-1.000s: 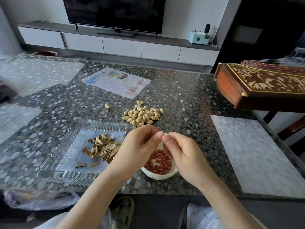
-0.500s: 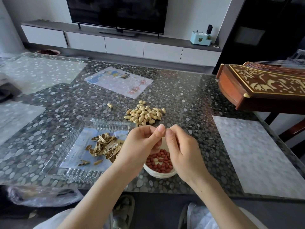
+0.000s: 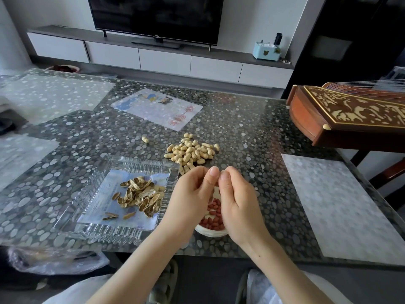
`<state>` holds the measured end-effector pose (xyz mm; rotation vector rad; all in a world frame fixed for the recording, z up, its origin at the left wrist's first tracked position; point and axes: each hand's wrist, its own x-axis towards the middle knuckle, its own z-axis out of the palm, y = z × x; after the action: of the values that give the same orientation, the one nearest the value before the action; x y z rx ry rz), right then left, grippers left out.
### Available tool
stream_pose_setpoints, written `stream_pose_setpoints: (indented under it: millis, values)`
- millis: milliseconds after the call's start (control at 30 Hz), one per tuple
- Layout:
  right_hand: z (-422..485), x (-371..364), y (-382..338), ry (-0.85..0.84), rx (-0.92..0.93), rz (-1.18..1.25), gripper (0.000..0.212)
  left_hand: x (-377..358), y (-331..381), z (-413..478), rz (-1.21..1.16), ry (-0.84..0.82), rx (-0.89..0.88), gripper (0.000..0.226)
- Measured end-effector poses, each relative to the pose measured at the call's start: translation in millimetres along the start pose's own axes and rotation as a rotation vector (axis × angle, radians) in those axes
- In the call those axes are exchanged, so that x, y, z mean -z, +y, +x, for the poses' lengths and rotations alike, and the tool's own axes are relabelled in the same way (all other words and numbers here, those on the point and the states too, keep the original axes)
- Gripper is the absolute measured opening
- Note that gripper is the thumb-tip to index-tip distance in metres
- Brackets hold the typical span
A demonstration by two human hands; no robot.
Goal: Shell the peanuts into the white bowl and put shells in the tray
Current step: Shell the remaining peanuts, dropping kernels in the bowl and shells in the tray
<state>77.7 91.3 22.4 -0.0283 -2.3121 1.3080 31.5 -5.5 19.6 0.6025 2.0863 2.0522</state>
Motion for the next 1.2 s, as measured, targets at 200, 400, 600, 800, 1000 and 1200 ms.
stream_pose_setpoints:
  millis: [200, 400, 600, 800, 1000, 1200]
  values:
    - [2, 1, -5, 0.088, -0.162, 0.151, 0.035, -4, 1, -3, 0.000, -0.070, 0.002, 0.030]
    - [4, 8, -3, -0.007, -0.376, 0.267, 0.036, 0, 3, 2, -0.144, -0.093, 0.119, 0.026]
    - [13, 16, -3, -0.079, -0.686, 0.529, 0.034, -1, 3, 2, -0.173, -0.140, 0.204, 0.031]
    - [18, 31, 6, -0.136, -0.692, 0.387, 0.040, 10, 0, 8, -0.005, -0.121, 0.191, 0.032]
    - [18, 38, 12, -0.071, -0.549, 0.076, 0.040, 20, -1, 13, 0.538, -0.035, 0.054, 0.038]
    - [19, 37, 17, -0.015, -0.498, 0.071, 0.044, 25, -4, 17, 0.664, -0.001, 0.034, 0.042]
